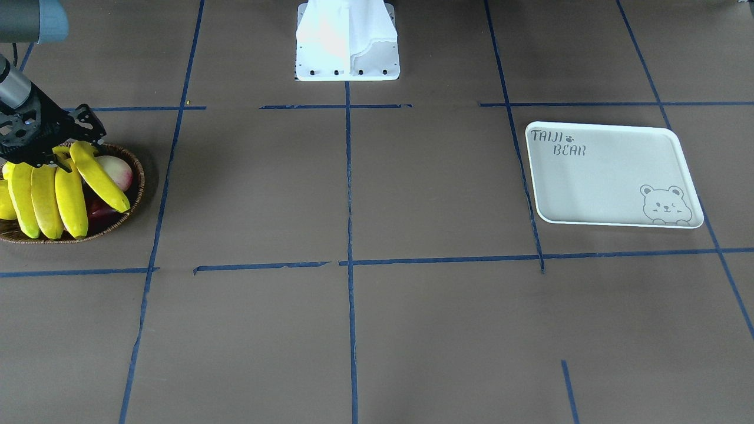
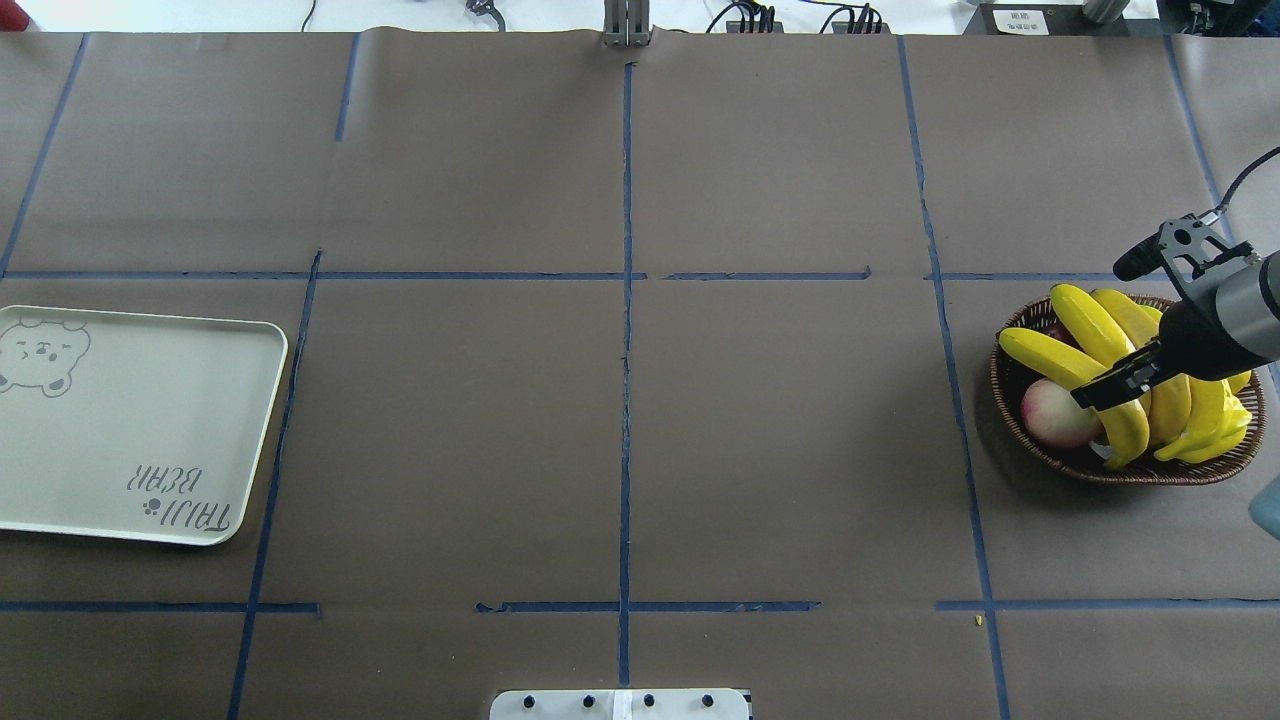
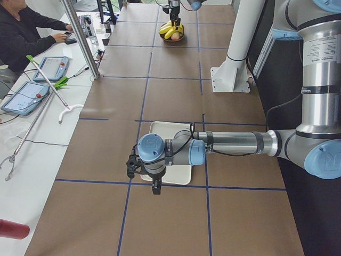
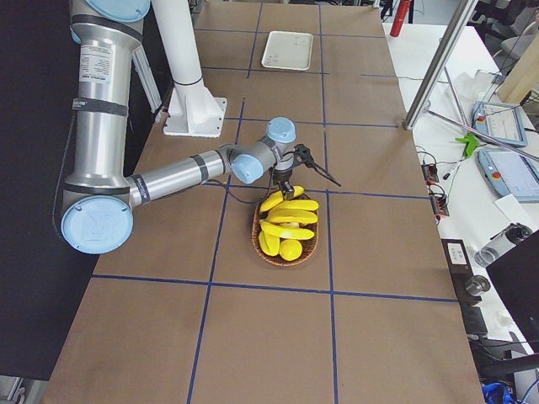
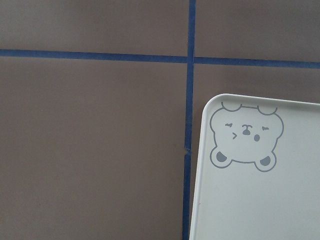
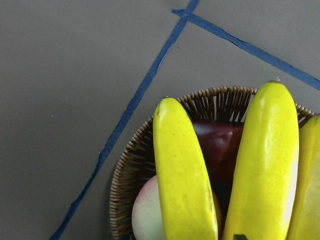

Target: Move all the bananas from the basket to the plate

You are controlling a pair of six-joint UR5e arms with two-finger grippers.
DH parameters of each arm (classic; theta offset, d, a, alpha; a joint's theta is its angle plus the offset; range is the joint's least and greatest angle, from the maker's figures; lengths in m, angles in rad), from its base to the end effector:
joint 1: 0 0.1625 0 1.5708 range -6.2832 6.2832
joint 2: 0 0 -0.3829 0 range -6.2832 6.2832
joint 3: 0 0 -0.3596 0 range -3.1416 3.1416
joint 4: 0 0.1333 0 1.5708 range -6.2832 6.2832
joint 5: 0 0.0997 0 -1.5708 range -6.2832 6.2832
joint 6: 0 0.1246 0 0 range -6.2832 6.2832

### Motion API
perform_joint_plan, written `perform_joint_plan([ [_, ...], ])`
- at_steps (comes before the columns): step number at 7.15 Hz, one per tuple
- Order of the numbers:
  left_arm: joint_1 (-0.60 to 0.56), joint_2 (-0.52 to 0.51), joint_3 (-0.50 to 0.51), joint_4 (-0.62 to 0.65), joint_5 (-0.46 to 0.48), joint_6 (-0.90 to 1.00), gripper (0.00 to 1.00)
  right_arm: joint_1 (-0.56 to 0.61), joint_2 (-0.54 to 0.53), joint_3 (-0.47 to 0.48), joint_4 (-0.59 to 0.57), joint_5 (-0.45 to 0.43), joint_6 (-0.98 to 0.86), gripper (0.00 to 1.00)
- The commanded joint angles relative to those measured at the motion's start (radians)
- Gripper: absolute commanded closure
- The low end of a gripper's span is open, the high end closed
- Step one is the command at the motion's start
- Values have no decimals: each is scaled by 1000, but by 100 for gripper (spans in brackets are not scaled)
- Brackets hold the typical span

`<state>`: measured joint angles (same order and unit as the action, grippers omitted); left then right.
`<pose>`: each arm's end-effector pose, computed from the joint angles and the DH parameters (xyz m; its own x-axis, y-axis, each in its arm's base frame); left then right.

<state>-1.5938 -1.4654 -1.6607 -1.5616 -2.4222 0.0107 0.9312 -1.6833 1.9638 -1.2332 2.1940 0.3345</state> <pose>-0.0492 -0.4159 0.6334 0.6585 -0.0230 -0.7522 0.0159 0.9997 -0.0166 -0.2155 -0.3911 0.4681 0.5844 -0.4995 0.6395 0.3119 0.8658 0.3912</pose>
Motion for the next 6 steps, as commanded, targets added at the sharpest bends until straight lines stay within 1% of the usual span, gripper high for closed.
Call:
perform_joint_plan([
  [1, 0, -1, 1, 0, 0, 0, 0, 0, -6, -2, 0, 4, -5, 30],
  [2, 0, -3, 1, 0, 0, 0, 0, 0, -6, -3, -2, 4, -5, 35],
  [6, 0, -4, 3, 0, 0, 0, 0, 0, -6, -16, -2, 6, -5, 36],
])
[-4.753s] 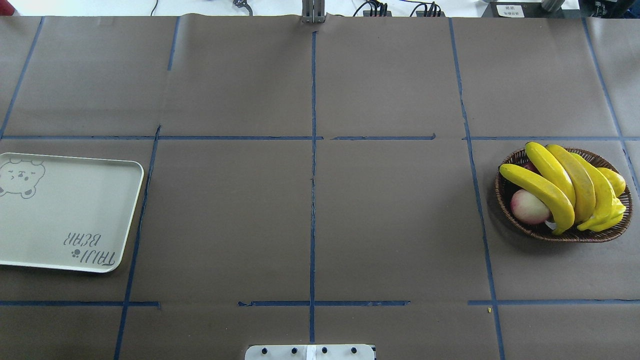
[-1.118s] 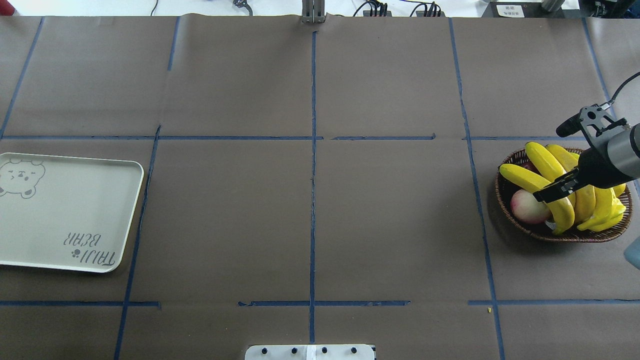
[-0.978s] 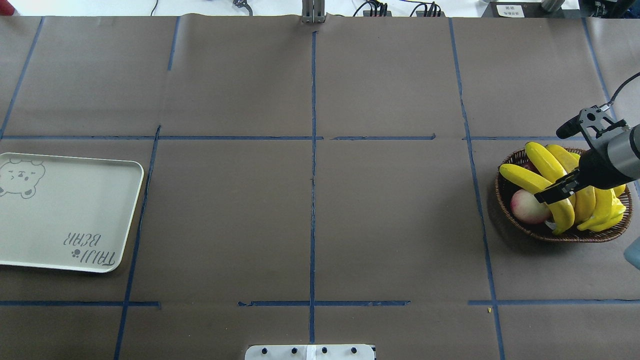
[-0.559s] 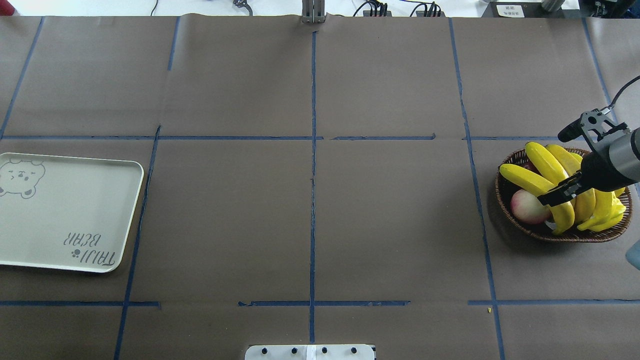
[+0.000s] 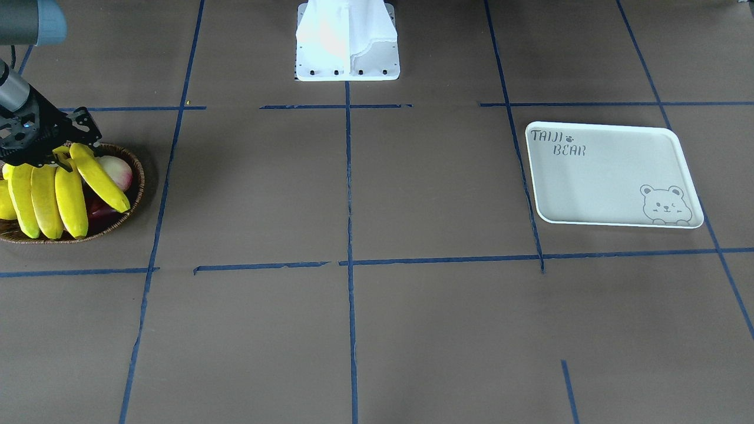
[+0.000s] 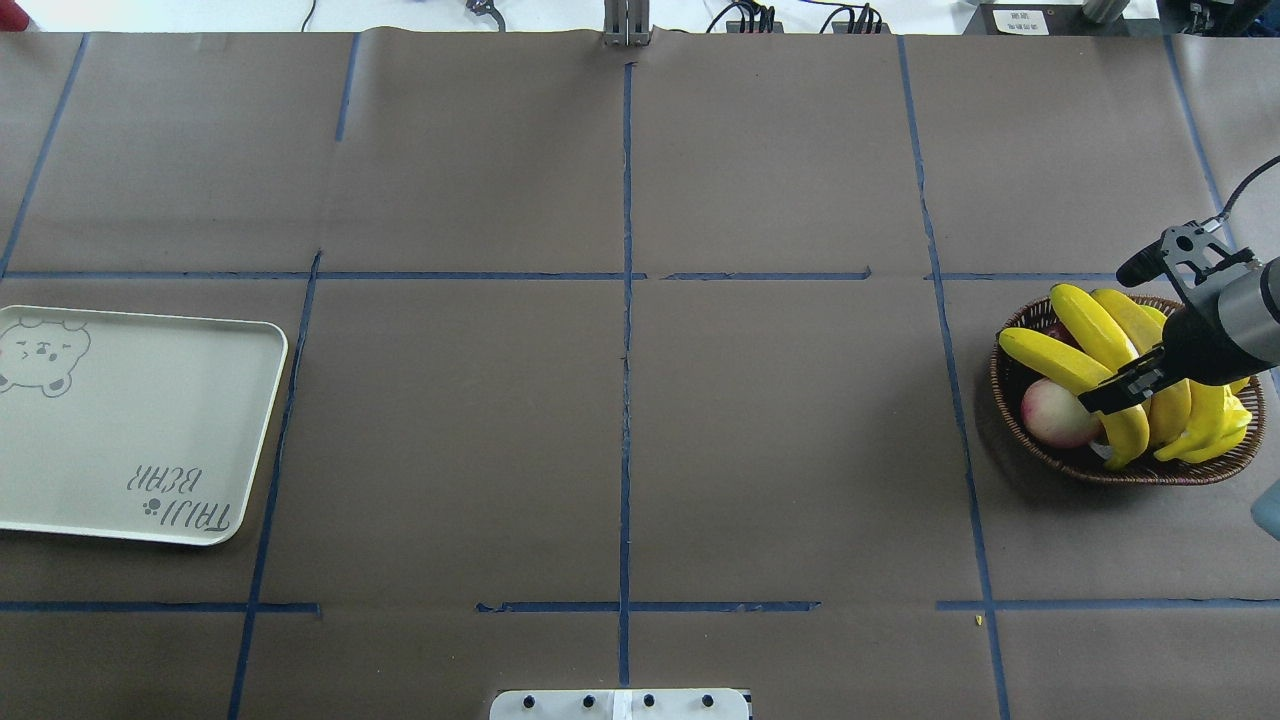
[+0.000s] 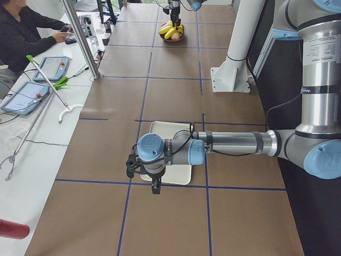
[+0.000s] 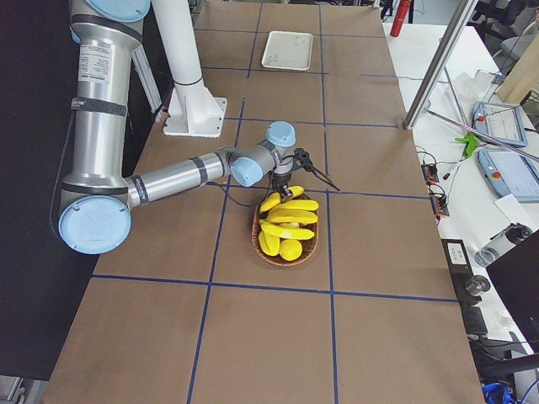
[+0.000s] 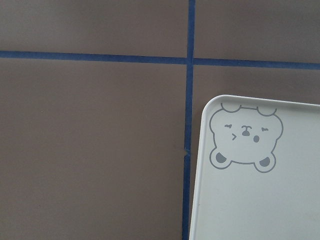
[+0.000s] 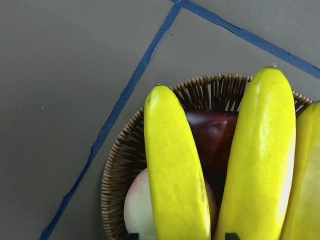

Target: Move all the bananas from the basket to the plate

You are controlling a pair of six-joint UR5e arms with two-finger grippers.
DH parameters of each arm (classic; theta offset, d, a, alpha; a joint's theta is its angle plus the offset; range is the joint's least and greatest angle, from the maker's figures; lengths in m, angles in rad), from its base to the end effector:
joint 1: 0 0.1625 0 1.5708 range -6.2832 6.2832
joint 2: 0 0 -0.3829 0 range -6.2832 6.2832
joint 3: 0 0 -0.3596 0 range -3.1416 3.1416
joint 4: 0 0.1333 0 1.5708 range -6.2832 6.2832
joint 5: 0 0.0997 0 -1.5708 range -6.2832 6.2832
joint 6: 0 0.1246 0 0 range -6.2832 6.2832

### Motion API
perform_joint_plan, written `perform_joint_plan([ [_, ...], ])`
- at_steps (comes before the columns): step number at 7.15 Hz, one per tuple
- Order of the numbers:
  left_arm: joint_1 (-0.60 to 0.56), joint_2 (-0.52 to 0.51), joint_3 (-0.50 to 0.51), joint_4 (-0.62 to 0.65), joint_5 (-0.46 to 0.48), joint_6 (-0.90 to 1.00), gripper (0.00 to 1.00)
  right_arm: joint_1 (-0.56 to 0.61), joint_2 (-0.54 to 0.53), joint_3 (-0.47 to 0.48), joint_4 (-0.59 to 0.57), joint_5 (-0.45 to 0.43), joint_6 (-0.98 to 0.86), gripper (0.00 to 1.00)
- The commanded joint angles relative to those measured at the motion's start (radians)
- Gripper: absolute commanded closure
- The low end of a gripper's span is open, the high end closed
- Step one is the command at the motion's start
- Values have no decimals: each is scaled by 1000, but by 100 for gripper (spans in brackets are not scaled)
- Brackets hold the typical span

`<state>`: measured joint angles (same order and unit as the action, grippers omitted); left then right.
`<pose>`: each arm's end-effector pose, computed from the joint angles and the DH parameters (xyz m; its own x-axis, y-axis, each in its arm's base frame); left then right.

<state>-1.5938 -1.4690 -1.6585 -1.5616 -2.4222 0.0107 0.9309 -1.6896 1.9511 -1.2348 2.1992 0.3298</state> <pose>-0.0492 -0.4174 0.6329 0.6586 -0.0220 -0.7522 0.0159 0.9998 -0.0152 -0.2152 -0.3897 0.4770 0.5870 -0.4932 0.6420 0.3209 0.8698 0.3749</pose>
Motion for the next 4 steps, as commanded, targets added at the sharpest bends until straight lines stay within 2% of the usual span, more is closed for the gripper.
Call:
perform_joint_plan([
  [1, 0, -1, 2, 0, 0, 0, 0, 0, 1, -3, 0, 2, 0, 48],
  [3, 0, -7, -1, 0, 0, 0, 0, 2, 1, -1, 2, 13, 0, 85],
  [4, 0, -10, 0, 0, 0, -2, 0, 2, -1, -1, 3, 11, 0, 97],
])
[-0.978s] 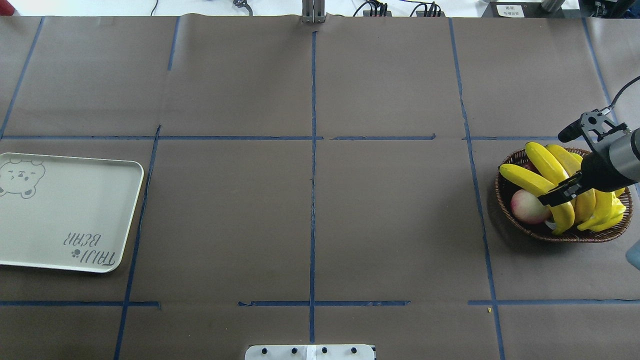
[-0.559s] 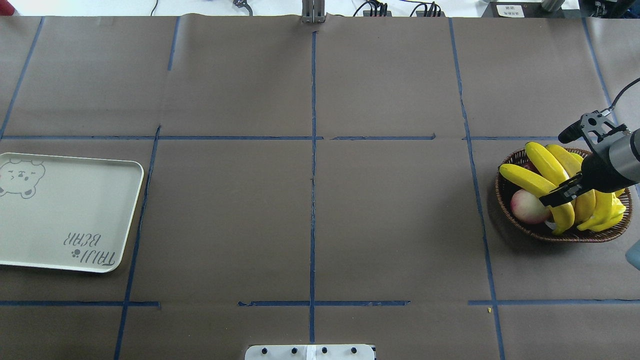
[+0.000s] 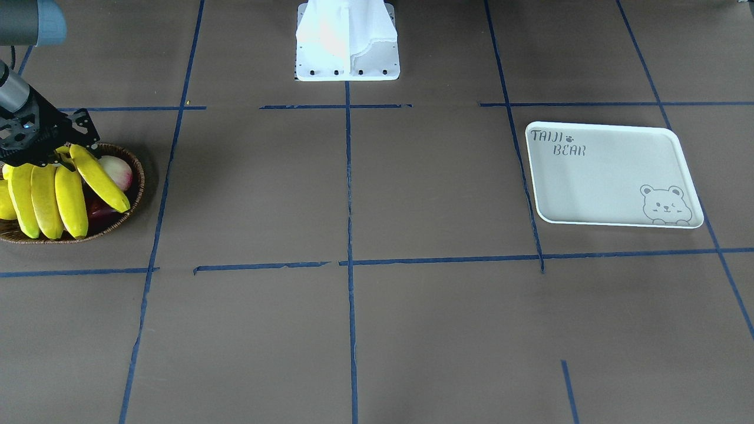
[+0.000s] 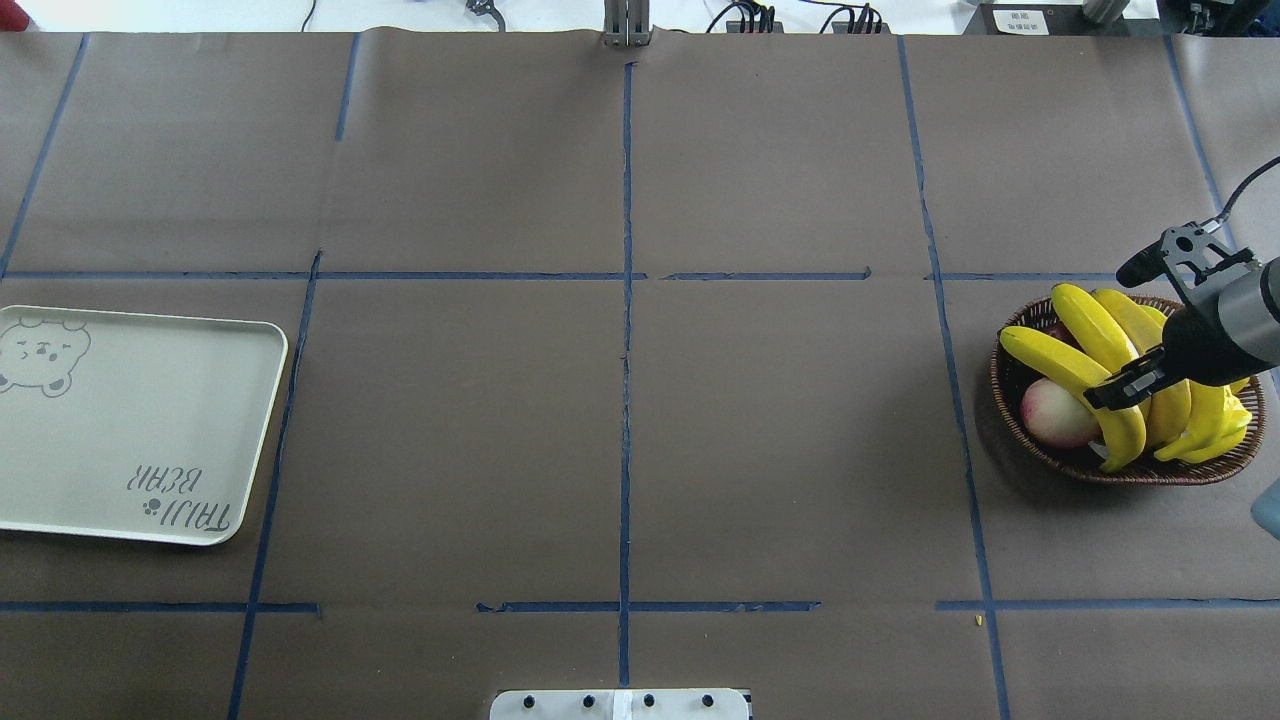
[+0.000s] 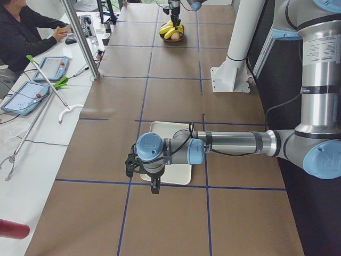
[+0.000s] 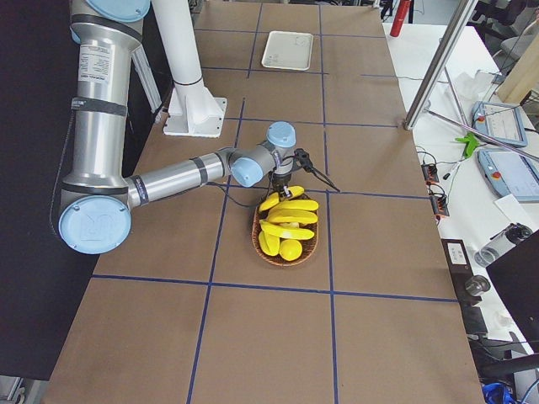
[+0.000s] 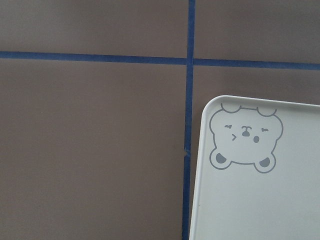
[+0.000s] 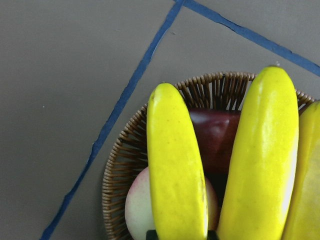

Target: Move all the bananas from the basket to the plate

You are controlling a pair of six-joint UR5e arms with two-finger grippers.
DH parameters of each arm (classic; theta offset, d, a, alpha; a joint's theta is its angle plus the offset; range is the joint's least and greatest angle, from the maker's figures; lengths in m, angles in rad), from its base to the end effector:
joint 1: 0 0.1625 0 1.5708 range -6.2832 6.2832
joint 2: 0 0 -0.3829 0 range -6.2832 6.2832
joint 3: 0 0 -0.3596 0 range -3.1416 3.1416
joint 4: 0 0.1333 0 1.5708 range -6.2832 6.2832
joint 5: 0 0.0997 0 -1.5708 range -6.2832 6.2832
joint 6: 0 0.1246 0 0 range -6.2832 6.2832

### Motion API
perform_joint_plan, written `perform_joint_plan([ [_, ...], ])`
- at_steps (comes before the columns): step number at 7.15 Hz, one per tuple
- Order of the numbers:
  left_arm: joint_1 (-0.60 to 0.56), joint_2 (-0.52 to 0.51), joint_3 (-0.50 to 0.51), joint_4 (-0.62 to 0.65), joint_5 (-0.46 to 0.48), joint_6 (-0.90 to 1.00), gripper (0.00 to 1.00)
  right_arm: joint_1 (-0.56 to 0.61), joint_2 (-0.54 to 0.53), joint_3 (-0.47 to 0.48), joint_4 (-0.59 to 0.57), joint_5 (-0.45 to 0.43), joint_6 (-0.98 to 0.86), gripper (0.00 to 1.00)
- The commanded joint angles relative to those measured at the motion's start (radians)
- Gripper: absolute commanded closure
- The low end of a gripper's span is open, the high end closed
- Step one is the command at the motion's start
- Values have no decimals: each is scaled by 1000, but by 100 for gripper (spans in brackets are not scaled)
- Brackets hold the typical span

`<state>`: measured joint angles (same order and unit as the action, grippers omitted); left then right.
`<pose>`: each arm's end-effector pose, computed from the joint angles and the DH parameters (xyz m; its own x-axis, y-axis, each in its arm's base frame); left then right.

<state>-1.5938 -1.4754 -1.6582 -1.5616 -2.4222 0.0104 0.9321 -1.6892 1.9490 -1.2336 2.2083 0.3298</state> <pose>-0.0493 -0.4204 0.6303 0.6587 -0.0177 -0.7522 0.0161 0.9998 -0.0094 -0.2154 -0.3894 0.4771 0.5814 -0.4924 0.6478 0.3221 0.8704 0.3724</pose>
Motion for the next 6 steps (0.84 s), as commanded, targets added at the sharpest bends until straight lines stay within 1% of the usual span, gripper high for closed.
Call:
perform_joint_plan([
  [1, 0, -5, 2, 0, 0, -1, 0, 4, -1, 8, 3, 2, 2, 100],
  [2, 0, -6, -3, 0, 0, -29, 0, 17, 0, 30, 2, 7, 9, 100],
  [3, 0, -8, -14, -2, -2, -50, 0, 81, 8, 48, -1, 57, 17, 100],
  [4, 2, -13, -21, -5, -2, -52, 0, 149, 16, 48, 3, 153, 28, 100],
  [5, 5, -32, -28, -20, -2, -65, 0, 171, 58, 48, 11, 198, 181, 100],
  [6, 18, -66, -29, -56, -2, -140, 0, 166, 154, 38, 13, 200, 394, 100],
])
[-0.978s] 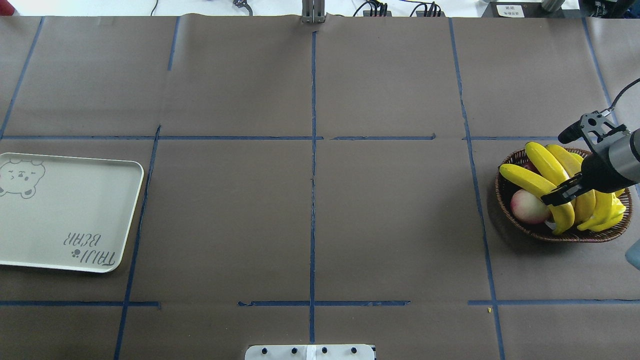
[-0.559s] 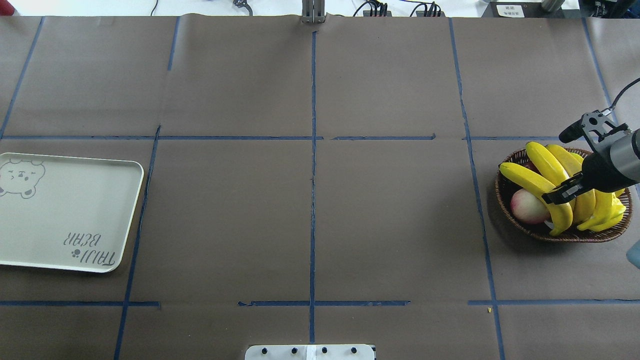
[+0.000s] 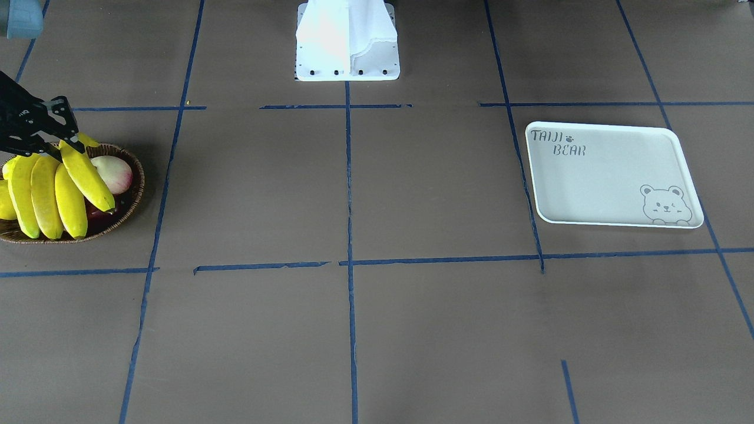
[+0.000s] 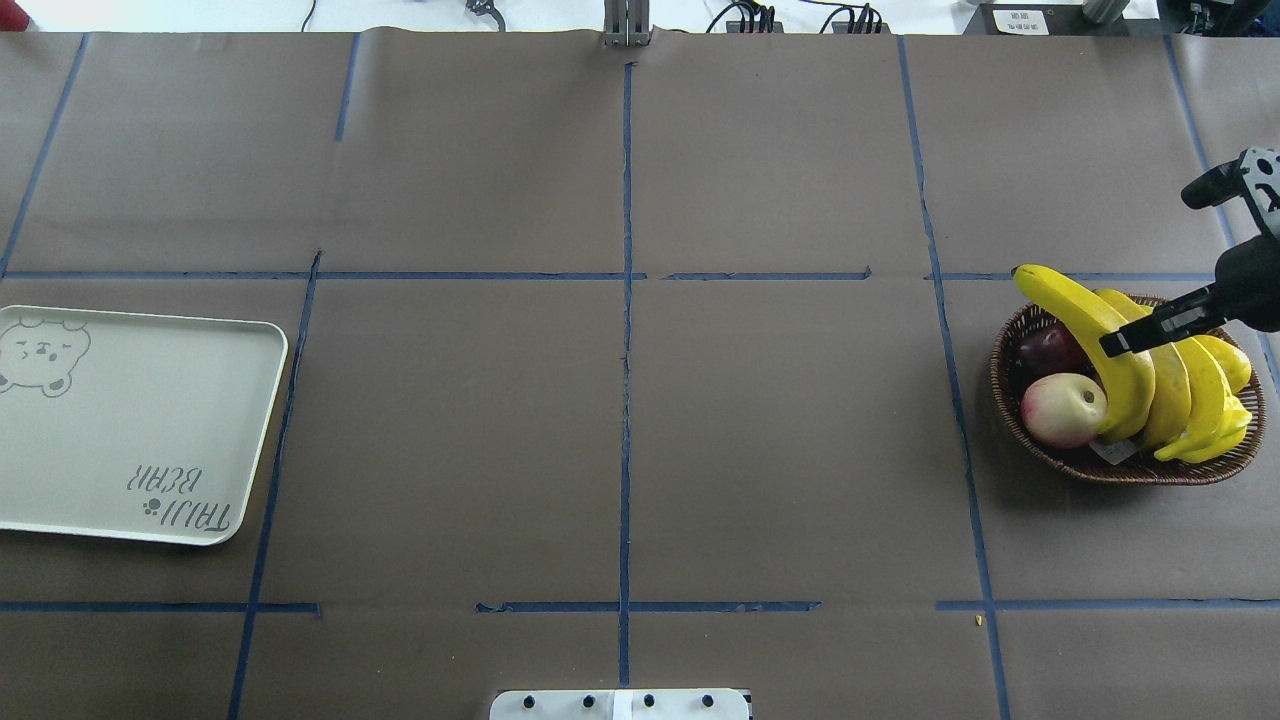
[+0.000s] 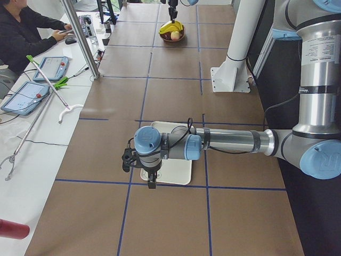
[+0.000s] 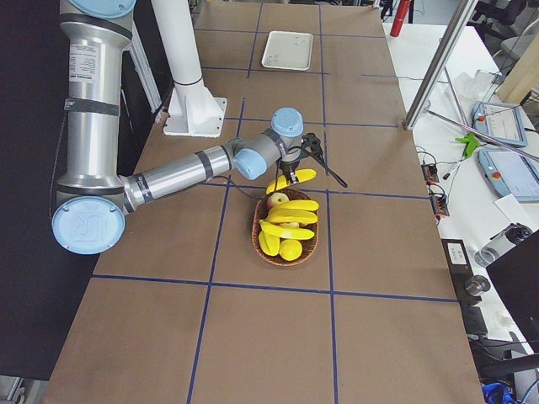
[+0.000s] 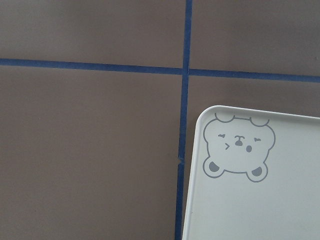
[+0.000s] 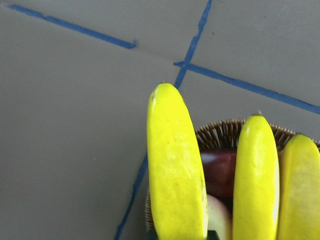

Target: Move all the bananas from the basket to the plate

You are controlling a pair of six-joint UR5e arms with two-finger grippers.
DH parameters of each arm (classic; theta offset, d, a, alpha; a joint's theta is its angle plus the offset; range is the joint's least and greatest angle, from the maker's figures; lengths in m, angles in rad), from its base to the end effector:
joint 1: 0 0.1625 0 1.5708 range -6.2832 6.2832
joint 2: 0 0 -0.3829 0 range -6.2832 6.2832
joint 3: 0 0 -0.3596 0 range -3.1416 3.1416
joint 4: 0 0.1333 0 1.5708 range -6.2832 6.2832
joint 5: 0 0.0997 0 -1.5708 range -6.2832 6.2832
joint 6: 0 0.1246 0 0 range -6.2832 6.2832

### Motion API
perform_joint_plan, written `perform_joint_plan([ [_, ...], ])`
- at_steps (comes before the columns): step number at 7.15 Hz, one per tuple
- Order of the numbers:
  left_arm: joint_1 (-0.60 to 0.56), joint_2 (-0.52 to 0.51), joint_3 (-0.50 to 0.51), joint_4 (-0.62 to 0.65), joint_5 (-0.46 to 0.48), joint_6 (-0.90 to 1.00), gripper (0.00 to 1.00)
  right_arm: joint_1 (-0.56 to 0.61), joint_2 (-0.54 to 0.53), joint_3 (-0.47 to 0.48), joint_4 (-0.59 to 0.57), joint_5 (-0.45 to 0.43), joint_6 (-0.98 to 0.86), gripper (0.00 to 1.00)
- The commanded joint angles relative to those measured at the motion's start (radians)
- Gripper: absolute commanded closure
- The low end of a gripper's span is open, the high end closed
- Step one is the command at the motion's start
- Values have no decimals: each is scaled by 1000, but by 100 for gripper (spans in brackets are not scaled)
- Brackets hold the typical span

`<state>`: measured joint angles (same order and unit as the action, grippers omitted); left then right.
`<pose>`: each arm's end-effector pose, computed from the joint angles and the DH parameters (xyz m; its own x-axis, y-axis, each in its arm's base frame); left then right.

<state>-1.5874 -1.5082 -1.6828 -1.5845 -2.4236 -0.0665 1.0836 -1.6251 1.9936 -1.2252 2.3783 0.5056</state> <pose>-0.0468 -0.4392 0.6024 0.6560 -0.0298 -0.7542 0.0603 0.9981 0.0130 -0.1708 -0.4147 0.4151 0.5120 -0.3256 0.7949 0.1210 0.9435 0.3085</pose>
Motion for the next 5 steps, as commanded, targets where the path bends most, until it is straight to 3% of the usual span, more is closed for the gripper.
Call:
perform_joint_plan([
  [1, 64, -44, -26, -131, -12, -193, 0, 4, 194, -22, 6, 29, 375, 100],
  [2, 142, -44, -50, -276, -26, -399, 0, -38, 305, -29, 21, 9, 522, 99],
  [3, 241, -46, -51, -457, -17, -628, 0, -69, 358, -33, 86, -66, 683, 99],
  [5, 404, -132, -51, -653, -14, -1053, 0, -253, 357, -41, 333, -317, 942, 99],
])
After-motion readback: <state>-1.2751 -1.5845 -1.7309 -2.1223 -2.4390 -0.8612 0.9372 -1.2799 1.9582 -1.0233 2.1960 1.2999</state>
